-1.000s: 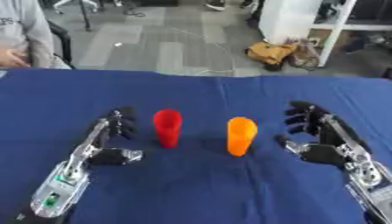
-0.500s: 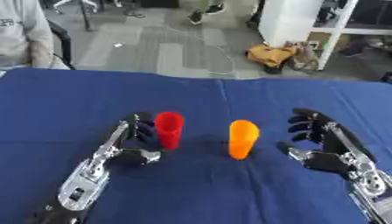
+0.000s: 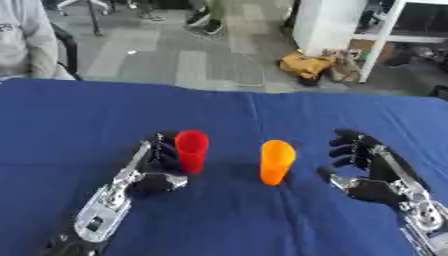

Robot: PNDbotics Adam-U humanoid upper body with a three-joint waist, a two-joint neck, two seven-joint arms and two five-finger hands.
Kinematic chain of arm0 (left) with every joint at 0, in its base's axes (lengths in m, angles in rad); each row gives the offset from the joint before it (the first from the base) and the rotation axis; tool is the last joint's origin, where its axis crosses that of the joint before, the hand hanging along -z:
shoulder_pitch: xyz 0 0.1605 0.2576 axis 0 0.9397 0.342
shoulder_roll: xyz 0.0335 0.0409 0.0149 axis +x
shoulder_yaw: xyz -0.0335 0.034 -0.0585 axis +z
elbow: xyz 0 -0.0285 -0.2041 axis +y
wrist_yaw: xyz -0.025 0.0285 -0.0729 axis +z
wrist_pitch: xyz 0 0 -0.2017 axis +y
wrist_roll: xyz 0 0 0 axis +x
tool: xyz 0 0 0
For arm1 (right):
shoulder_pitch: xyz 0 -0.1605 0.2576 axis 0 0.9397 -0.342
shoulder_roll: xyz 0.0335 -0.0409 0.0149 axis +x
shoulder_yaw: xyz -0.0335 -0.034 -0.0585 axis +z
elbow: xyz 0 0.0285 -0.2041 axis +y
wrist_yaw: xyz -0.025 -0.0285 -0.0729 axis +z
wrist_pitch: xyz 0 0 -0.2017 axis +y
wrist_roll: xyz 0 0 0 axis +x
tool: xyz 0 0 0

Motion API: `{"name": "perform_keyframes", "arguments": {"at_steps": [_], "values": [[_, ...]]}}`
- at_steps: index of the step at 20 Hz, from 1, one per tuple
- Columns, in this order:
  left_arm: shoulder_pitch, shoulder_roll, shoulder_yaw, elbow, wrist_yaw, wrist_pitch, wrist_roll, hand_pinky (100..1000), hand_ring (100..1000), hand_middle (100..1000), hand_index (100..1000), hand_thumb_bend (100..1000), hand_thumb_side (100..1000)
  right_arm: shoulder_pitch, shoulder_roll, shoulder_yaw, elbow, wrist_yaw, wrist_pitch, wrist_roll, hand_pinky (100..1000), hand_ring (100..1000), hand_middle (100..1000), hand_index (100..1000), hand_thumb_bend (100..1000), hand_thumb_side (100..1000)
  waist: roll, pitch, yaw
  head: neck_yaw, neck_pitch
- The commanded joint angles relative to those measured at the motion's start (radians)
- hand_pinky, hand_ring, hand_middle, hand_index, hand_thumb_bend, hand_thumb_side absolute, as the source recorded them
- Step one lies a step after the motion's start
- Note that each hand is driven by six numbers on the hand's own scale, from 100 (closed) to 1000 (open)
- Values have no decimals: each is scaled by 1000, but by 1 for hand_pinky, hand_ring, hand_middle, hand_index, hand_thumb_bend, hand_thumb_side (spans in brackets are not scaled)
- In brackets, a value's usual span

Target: Pour the contents of one cup into another cup.

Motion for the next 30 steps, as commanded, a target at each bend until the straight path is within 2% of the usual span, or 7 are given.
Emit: {"name": "perform_keyframes", "arguments": {"at_steps": [1,14,18,23,25,30], "values": [[-35,-4,7,-3,-8,-6,6,583,617,656,849,782,100,-13,-9,-2,-19,2,2,0,635,698,697,873,470,100,0,-11,-7,8,-16],[-84,-16,2,12,-17,-14,-15,585,618,657,853,794,100,-20,-3,3,-14,2,3,3,634,693,692,873,468,100,3,1,-23,17,-24],[-84,-27,0,46,-31,-7,-43,566,589,620,848,820,100,-23,0,3,-11,2,4,2,632,690,688,872,465,100,2,6,-27,20,-26],[-89,-42,6,81,-22,-26,-59,531,565,591,835,817,100,-24,3,5,-9,2,4,3,630,693,686,872,464,100,1,9,-29,25,-28],[-92,-47,7,87,-17,-35,-56,511,533,554,817,782,100,-24,3,5,-8,2,4,3,629,692,684,871,464,100,1,9,-29,26,-28],[-90,-51,6,80,0,-46,-26,403,340,351,722,560,100,-23,4,6,-2,5,7,1,626,689,679,866,444,100,1,9,-24,26,-27]]}}
